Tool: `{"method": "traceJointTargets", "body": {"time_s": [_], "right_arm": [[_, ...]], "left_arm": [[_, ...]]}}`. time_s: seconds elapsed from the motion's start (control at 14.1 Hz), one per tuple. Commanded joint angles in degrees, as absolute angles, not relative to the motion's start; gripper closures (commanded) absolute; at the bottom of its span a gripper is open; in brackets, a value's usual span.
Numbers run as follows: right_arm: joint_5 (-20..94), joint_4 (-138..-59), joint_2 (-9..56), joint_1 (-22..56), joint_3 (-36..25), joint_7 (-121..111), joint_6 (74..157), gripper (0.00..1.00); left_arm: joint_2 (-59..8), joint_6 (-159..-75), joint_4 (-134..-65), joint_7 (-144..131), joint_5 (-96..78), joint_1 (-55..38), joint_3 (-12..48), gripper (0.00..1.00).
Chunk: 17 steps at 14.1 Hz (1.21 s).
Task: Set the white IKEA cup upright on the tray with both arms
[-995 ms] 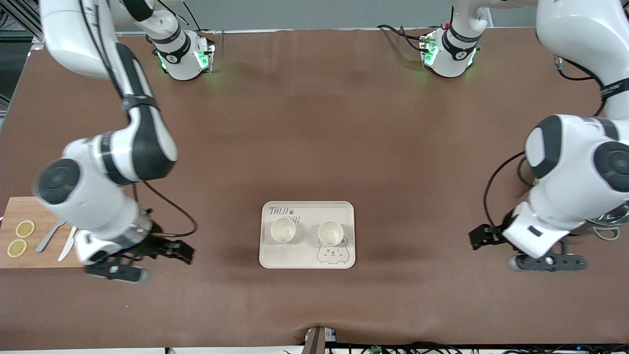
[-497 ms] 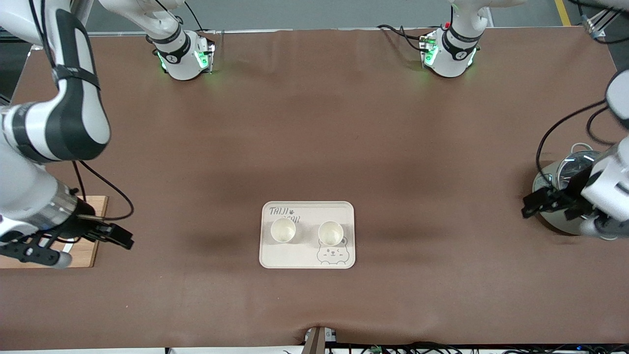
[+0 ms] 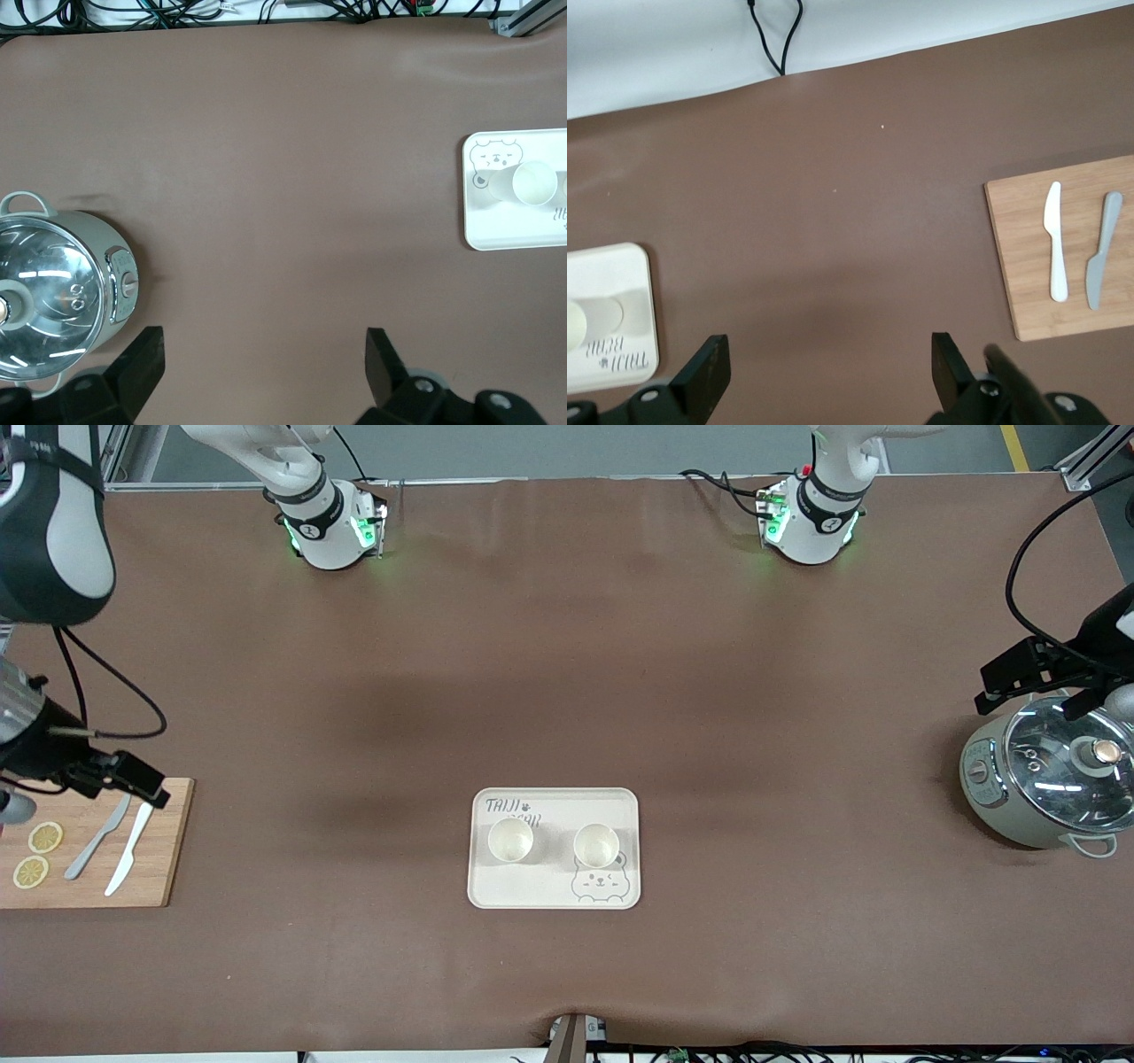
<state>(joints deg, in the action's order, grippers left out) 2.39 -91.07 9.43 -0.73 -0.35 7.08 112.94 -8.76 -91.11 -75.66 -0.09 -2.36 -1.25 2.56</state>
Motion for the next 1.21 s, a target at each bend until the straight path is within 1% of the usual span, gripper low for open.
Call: {"method": "traceJointTargets", "body": {"time_s": [0.0,0.14,0.5,0.64,0.78,1.14], "right_arm": [[3.2,-99.6,2.0,-2.5,0.4,3.3,113.6,0.0],[3.1,-101.2,-0.3,-2.5,0.4,2.6,111.8,0.0],[3.0,-100.8,-3.1,-3.7,0.4,1.3,105.6,0.0],[2.5,-97.4,-2.4,-4.0,0.4,1.2,102.5,0.0],[2.3,-94.9,-1.9,-3.7,0.5,1.7,101.4,0.0],[2.1,-93.4,-1.9,-3.7,0.5,2.1,100.3,0.0]], "left_arm": [[-6.6,-90.2,-77.4,0.5,-1.6,-2.6,2.7,0.0],[-6.5,-90.2,-77.3,-0.3,-1.6,-2.8,2.7,0.0],[-6.7,-88.7,-77.4,-0.5,-1.3,-3.3,2.8,0.0],[-6.9,-88.2,-77.4,-0.6,-1.3,-3.7,3.3,0.0],[-7.1,-88.2,-77.3,-0.9,-0.3,-3.9,3.6,0.0],[-7.7,-88.5,-77.0,-3.2,0.2,-4.2,4.5,0.0]]}}
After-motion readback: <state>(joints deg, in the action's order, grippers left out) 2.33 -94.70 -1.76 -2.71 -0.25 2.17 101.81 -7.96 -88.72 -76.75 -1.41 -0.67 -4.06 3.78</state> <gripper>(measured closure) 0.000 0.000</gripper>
